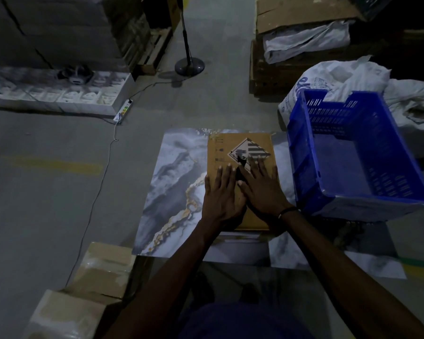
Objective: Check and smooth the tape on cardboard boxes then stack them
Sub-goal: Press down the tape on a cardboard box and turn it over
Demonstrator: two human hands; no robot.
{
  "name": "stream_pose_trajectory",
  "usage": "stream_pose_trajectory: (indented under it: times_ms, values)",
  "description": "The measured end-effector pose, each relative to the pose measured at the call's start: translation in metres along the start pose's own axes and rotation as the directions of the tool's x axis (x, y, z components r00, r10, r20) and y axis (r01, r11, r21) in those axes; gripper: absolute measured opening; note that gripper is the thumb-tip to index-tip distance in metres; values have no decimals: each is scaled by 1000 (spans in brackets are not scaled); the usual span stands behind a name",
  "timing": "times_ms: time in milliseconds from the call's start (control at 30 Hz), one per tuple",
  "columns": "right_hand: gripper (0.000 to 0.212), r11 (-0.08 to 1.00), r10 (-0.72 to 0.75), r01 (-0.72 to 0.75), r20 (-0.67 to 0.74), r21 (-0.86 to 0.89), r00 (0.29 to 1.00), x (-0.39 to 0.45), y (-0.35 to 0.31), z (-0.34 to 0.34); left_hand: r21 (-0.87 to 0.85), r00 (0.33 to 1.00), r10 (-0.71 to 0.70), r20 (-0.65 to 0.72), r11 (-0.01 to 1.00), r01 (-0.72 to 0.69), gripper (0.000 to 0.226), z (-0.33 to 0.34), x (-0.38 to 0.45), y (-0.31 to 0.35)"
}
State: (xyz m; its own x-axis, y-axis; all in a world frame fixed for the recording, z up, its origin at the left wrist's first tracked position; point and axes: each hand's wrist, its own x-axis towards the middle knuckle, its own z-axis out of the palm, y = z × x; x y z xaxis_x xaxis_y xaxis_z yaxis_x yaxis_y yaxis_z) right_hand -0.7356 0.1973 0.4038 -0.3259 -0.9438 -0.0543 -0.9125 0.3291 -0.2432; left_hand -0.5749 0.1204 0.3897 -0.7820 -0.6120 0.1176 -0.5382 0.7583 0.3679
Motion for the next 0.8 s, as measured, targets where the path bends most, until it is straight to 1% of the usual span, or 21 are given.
stream_pose_trajectory:
  times_ms: [33, 67, 133, 200, 267, 333, 400, 433, 500, 633, 700, 800]
  values:
    - [60, 1000, -22, 22, -19, -2, 1000, -5, 3, -2, -11, 1000, -3, -7, 1000, 3, 78, -2, -1, 2]
    - [60, 1000, -11, 12, -49, 9, 999, -10, 5, -2, -26, 1000, -15, -15, 1000, 14, 77, -3, -3, 4]
    - [64, 992, 105, -98, -102, 74, 989, -17, 4, -1, -58, 996, -84, -32, 995, 82, 76, -7, -6, 8]
    - [74, 962, 247, -230, -110, 151, 963, -18, 1, 0, -107, 980, -198, -37, 975, 193, 80, -9, -8, 10]
    - [87, 903, 370, -339, -77, 262, 926, -18, 1, 0, -167, 961, -276, -36, 949, 266, 87, -12, -7, 11]
    - [95, 817, 465, -421, -18, 394, 885, -15, 2, -6, -224, 931, -364, -10, 908, 353, 92, -17, -5, 14]
    - [99, 759, 495, -441, 15, 479, 869, -12, 3, -10, -277, 897, -440, 44, 858, 434, 94, -23, -2, 15]
    - [101, 752, 490, -428, 9, 502, 872, -11, 3, -12, -309, 890, -451, 63, 839, 448, 94, -25, 0, 14]
    - [103, 735, 494, -412, -10, 539, 869, -11, 3, -15, -376, 888, -452, 80, 812, 447, 95, -27, 2, 12]
    - [108, 688, 511, -389, -27, 613, 859, -12, 0, -22, -486, 882, -471, 26, 764, 423, 99, -31, 1, 13]
    - [111, 680, 514, -368, -53, 634, 856, -11, -2, -28, -565, 880, -475, -28, 734, 378, 100, -32, 0, 10]
    - [115, 667, 528, -316, -128, 675, 840, -5, -3, -36, -711, 864, -490, -116, 649, 272, 94, -31, 3, -2]
